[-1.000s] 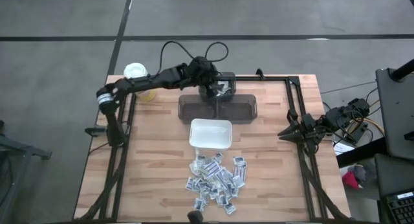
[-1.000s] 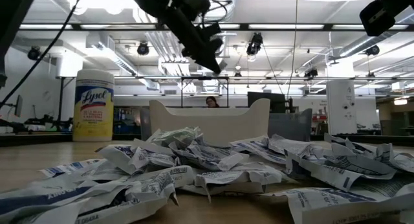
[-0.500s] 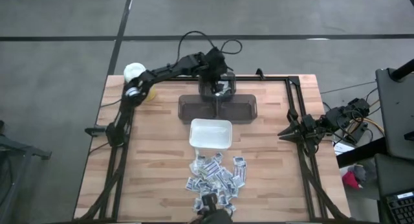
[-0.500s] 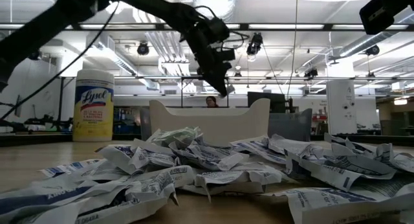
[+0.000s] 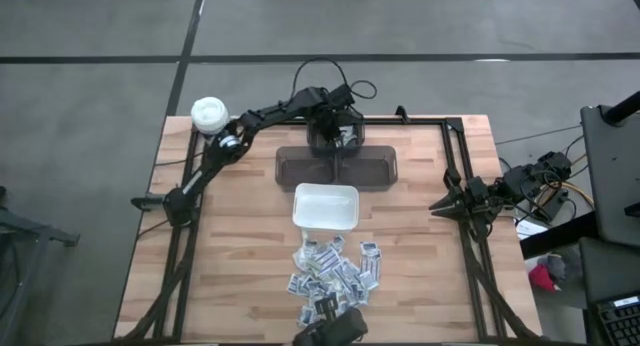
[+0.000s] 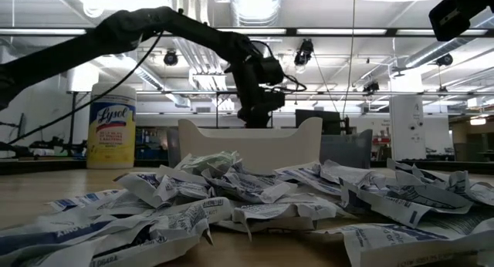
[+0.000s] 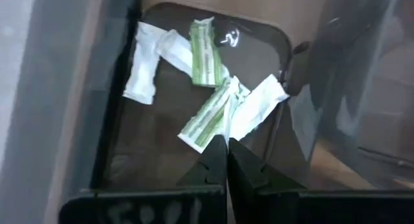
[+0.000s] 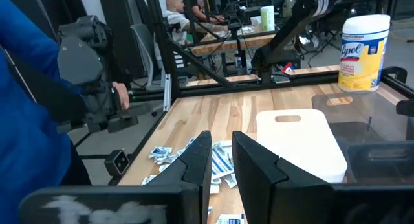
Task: Pick & Place First Aid Supplies
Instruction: Put the green bandage into the top black bin
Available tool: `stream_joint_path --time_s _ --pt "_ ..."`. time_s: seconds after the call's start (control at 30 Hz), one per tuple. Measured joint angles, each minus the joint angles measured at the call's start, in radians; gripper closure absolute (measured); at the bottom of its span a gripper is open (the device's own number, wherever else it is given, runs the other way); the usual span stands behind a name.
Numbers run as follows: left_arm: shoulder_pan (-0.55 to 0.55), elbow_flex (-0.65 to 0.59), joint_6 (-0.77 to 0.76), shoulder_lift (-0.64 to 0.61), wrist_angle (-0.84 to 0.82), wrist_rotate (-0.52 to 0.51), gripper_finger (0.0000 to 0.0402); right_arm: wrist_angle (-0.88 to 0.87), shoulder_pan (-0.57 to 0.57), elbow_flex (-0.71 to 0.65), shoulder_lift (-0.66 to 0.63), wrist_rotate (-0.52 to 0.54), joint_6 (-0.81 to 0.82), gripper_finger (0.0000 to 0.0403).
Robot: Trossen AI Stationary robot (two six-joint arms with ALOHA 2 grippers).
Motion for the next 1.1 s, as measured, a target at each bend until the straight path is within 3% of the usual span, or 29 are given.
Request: stream_joint_path --time_s 0.47,0.87,1.1 --pt "0.001 -0.015 0.000 -0.001 0.049 0.003 0.0393 0.000 0.000 0.000 0.000 0.000 0.002 0.0344" --pt "0.001 -0.042 -0.053 -0.009 0.047 0.001 0.0287 0.000 0.000 0.000 0.000 0.000 0.002 0.0344" --pt "-0.005 -0.042 -0.092 -0.126 -0.136 -0.006 0.0265 0.000 0.000 0.000 0.000 0.000 0.002 0.0344"
